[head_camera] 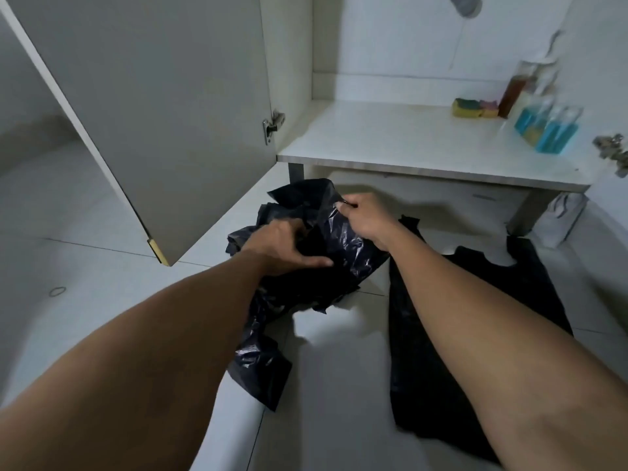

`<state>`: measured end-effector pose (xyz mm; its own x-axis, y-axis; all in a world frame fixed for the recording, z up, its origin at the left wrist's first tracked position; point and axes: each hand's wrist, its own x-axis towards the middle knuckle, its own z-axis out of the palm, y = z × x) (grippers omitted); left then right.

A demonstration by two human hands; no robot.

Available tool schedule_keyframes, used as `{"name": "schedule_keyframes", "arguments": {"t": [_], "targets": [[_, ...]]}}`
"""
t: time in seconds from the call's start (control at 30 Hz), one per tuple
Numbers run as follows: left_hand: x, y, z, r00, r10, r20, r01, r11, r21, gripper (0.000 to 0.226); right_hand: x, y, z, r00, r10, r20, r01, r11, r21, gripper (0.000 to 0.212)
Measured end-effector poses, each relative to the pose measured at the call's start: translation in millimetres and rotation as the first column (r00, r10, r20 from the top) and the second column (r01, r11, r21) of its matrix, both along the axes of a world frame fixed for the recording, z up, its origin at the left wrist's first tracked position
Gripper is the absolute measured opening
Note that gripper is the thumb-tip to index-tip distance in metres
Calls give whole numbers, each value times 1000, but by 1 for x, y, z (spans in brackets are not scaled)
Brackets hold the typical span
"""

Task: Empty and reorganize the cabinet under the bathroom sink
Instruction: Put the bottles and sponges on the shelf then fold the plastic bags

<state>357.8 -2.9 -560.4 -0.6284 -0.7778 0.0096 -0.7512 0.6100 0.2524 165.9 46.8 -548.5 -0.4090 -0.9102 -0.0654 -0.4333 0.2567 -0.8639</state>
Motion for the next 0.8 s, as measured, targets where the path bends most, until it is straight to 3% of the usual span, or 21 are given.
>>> {"name": "schedule_keyframes", "arguments": {"t": [0.03, 0.1, 0.17, 0.23, 0.3, 0.43, 0.57, 0.67, 0.8], "targets": [[-7, 7, 2, 997, -8, -70, 14, 995, 95, 91, 1, -2, 4, 1000, -17, 24, 17, 1000, -10, 38], [-18, 11, -1, 991, 8, -133, 5, 995, 101, 87, 3, -2, 9, 984, -23, 176, 22, 1000, 5, 37], [-20, 9, -9, 990, 11, -139, -1, 998, 68, 63, 6, 0, 11, 937, -3, 350, -21, 998, 66, 43], [-17, 3, -16, 980, 27, -198, -10, 996, 88, 31, 6, 1, 8, 910, 1, 414, -42, 995, 92, 47], [-13, -1, -18, 951, 85, -297, -57, 993, 103, 15, 4, 4, 3, 893, -48, 448, 7, 996, 93, 40], [-8, -8, -12, 796, 289, -532, -223, 957, 186, 22, 9, 12, -7, 858, -40, 512, -52, 985, 164, 20], [-14, -12, -2, 639, 452, -623, -295, 891, 345, 21, 14, 20, -19, 840, 71, 538, -215, 954, 209, 73], [-21, -15, 0, 520, 555, -649, -333, 832, 444, 21, 17, 17, -24, 873, 62, 483, -147, 979, 140, 41], [-24, -21, 4, 384, 667, -638, -406, 743, 532, 25, 12, 10, -27, 853, -175, 491, 152, 985, 86, 20]]}}
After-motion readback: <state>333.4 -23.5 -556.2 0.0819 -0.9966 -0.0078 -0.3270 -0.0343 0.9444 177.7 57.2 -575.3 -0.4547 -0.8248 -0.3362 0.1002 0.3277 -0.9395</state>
